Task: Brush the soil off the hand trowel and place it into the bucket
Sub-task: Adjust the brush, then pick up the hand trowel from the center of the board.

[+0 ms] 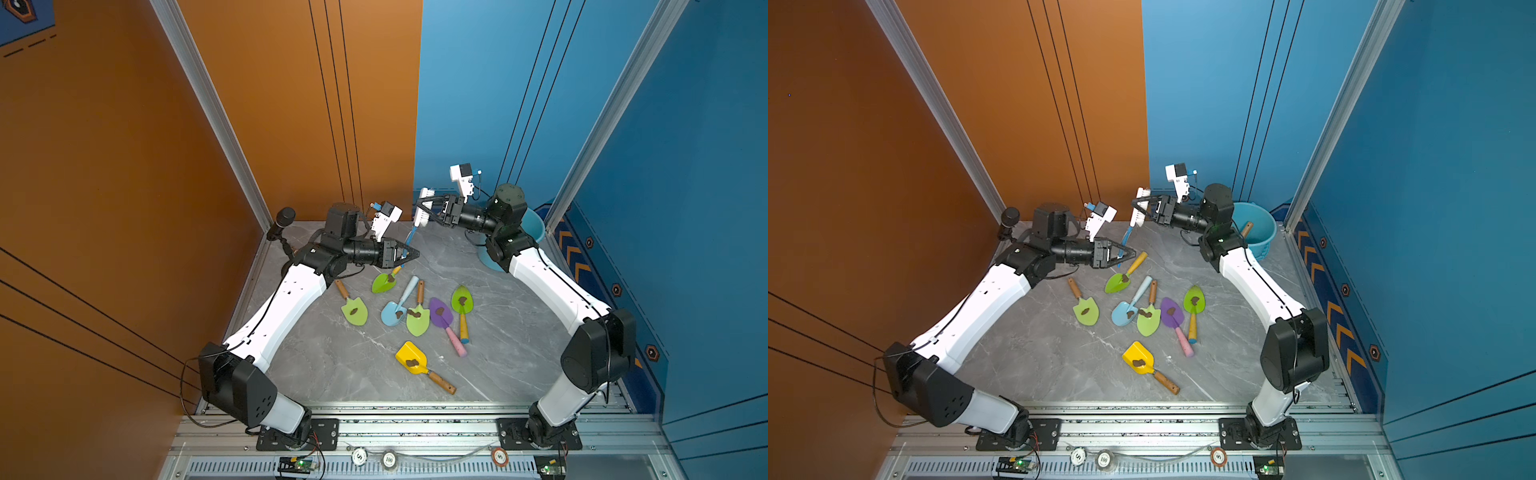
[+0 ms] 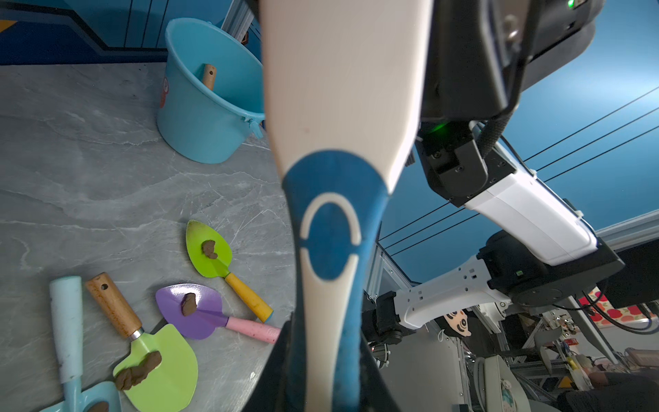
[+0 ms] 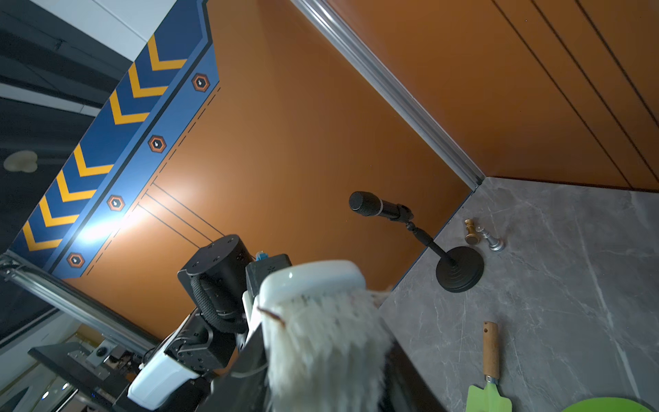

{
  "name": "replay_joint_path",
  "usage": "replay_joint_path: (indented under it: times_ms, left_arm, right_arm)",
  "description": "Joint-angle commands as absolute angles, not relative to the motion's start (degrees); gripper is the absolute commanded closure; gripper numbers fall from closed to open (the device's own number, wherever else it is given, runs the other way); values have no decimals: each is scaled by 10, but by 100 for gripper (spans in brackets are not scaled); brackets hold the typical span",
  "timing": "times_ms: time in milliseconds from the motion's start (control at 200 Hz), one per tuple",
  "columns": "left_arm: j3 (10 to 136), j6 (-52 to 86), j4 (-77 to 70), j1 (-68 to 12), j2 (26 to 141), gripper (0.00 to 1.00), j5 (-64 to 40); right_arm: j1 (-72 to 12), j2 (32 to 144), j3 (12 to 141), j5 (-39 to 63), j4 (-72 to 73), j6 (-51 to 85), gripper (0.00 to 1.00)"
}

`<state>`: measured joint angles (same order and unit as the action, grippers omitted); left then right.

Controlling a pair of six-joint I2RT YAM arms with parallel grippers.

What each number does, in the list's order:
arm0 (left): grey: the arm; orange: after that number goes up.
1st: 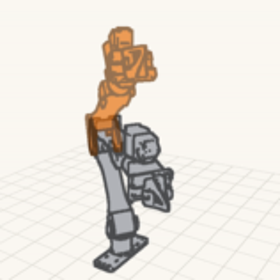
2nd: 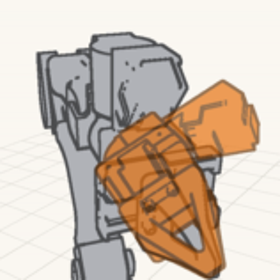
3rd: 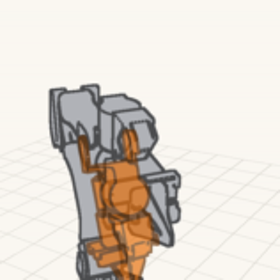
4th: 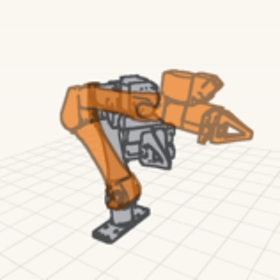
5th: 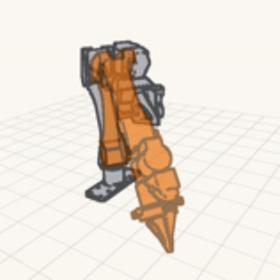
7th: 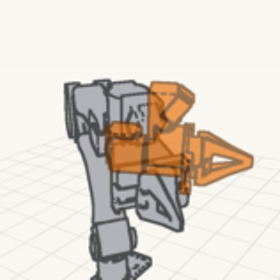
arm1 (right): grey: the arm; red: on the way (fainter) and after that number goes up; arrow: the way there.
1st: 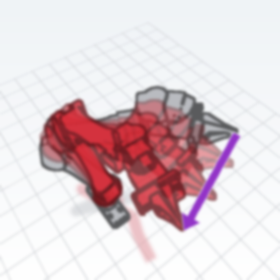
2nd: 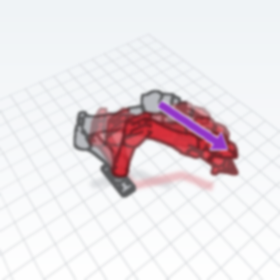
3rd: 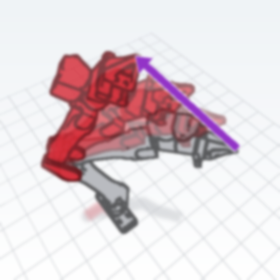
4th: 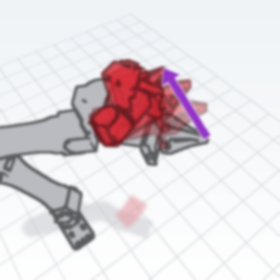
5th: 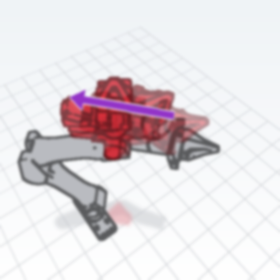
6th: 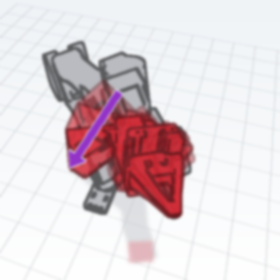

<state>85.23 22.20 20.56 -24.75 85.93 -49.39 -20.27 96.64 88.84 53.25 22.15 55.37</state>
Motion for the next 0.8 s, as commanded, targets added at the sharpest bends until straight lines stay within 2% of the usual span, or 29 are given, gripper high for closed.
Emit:
replay_joint_path:
  times_ms: [0,45,140,280,395,461,526,596,796]
  left_arm:
    - [877,217,193,-261,866,100,-450]
    - [881,210,203,-266,867,100,-430]
    - [889,189,231,-279,867,100,-373]
    - [876,181,248,-296,855,100,-245]
    - [856,177,265,-316,845,100,-111]
    - [843,186,267,-327,843,100,-36]
    - [832,202,258,-338,843,100,-4]
    - [822,207,245,-354,844,100,18]
    - [808,199,242,-377,831,100,73]
  right_arm:
    - [-194,936,882,488,188,520,35]
    - [-190,932,880,478,178,515,27]
    - [-179,923,862,448,171,517,26]
    - [-158,894,828,346,82,479,26]
    - [-145,874,812,237,-37,435,26]
    - [-145,873,818,141,-141,420,27]
    - [-144,886,830,49,-229,418,31]
    - [-149,902,823,29,-256,412,34]
    - [-206,949,788,26,-232,376,35]
